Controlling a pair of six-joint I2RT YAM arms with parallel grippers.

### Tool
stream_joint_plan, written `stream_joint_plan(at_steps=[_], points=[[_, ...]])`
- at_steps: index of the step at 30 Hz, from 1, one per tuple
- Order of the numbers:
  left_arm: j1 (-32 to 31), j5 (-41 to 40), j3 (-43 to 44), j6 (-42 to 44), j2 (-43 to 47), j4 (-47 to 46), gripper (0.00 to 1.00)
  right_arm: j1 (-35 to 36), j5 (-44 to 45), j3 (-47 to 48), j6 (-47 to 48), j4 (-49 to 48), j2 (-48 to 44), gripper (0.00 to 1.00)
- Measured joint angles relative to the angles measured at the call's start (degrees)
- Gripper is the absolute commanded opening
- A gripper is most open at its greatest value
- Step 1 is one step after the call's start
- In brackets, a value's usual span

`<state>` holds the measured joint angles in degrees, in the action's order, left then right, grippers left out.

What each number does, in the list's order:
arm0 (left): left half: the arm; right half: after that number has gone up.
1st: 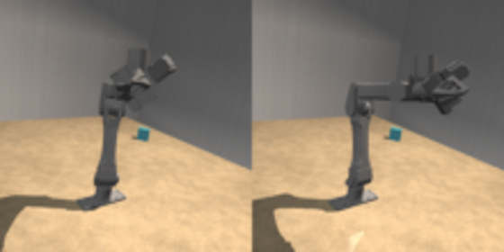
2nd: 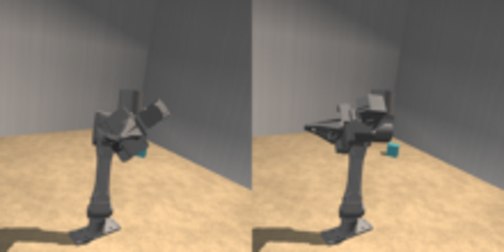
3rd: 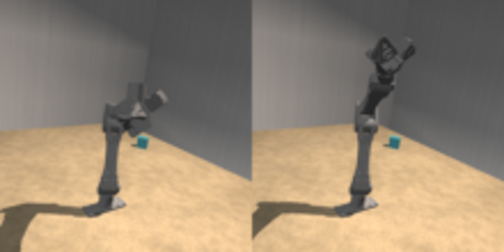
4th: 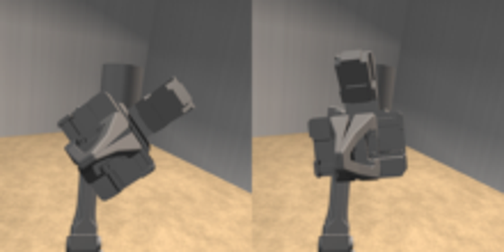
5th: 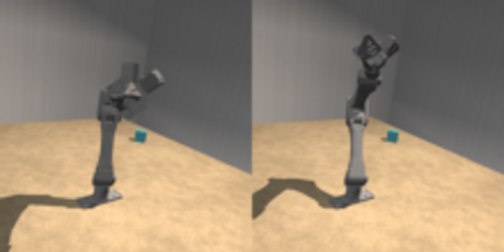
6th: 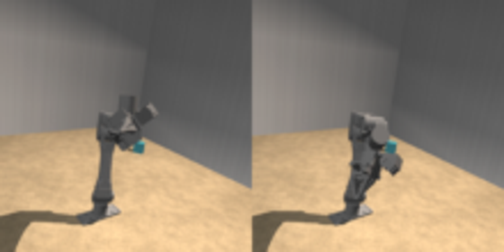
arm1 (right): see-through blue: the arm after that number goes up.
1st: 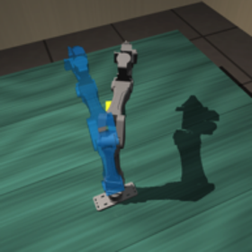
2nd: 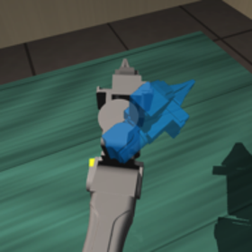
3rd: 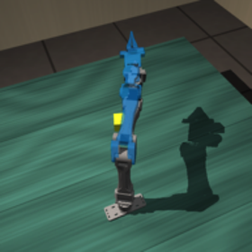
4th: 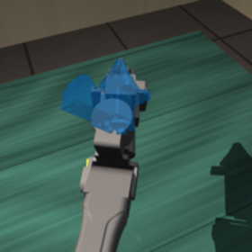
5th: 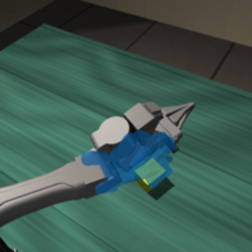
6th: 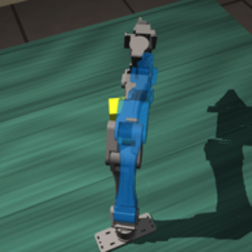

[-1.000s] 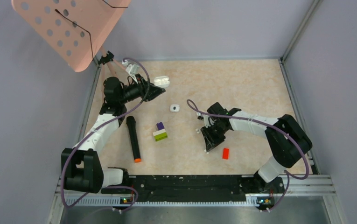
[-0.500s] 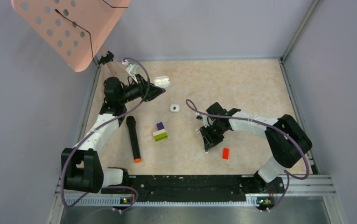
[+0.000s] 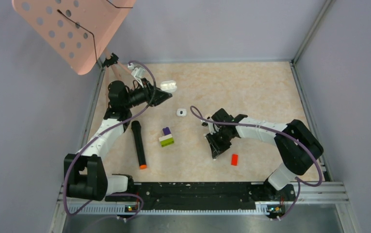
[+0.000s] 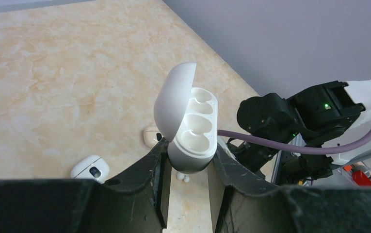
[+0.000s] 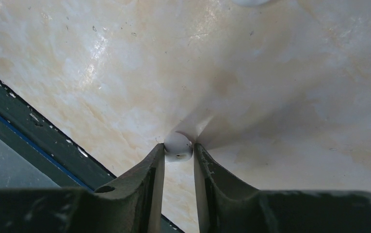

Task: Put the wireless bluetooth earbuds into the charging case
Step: Pick up the earbud from the center of the board.

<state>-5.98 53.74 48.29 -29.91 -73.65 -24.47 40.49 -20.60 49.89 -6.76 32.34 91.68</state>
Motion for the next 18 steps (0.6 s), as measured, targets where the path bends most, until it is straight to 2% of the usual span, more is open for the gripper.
stream_joint_plan(at_steps=[2,7,11,18], points=[[0.0,0.2,-0.2,0.0,0.0,0.0,0.00,0.2,0.2,0.0,-0.3,0.0,0.1,0.16],[0.0,0.5,-0.2,-0.1,0.0,0.0,0.00,0.3,0.4,0.2,-0.5,0.3,0.2,0.15],[0.0,0.7,-0.2,-0.2,0.0,0.0,0.00,0.7,1.1,0.5,-0.5,0.6,0.2,0.29],[0.0,0.9,-0.2,-0.2,0.0,-0.4,0.00,1.1,3.5,2.8,-1.7,4.0,0.2,0.42]])
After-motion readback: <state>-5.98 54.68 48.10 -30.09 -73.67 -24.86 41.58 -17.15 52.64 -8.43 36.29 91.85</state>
